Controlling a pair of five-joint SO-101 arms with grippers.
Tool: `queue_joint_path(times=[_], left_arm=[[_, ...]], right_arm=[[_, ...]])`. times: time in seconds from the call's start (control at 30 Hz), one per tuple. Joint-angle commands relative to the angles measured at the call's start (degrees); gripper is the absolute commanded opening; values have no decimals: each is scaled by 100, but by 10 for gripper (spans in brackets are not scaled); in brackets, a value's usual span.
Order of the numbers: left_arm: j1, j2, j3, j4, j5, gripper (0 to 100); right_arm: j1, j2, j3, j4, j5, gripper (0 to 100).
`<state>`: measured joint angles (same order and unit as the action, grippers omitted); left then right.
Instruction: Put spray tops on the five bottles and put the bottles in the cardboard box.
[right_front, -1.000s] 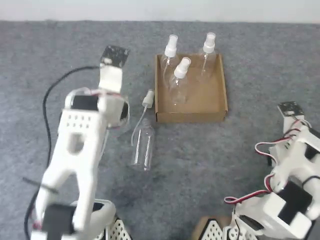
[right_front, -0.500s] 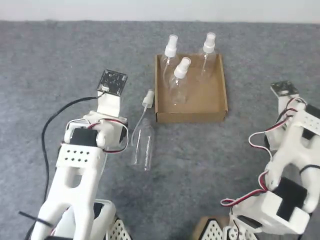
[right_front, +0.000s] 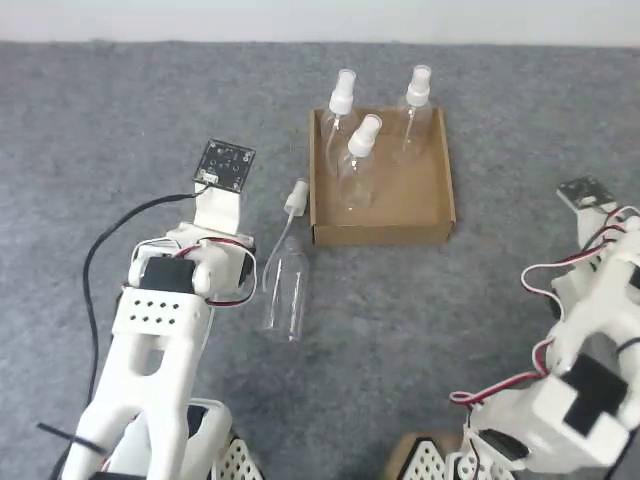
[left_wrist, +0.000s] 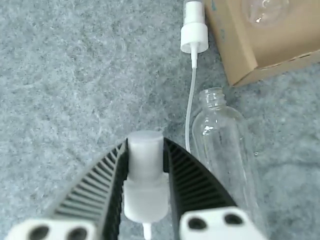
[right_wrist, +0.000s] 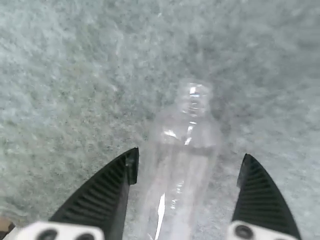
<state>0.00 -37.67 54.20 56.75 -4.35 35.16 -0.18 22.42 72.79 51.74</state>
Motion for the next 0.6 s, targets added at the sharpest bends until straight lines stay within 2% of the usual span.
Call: queue_joint_path(times=[0.0,0.23,0.57], left_arm=[[0,-193,-31,-114,53,11],[26,-193,-22,-132,53,11],[0,-193,-22,-132,53,11]], right_arm=[[-48,444,-422,-321,53,261],[-22,1156,-932,-435,26,255],[-321,1174,-1275,-374,18,2]])
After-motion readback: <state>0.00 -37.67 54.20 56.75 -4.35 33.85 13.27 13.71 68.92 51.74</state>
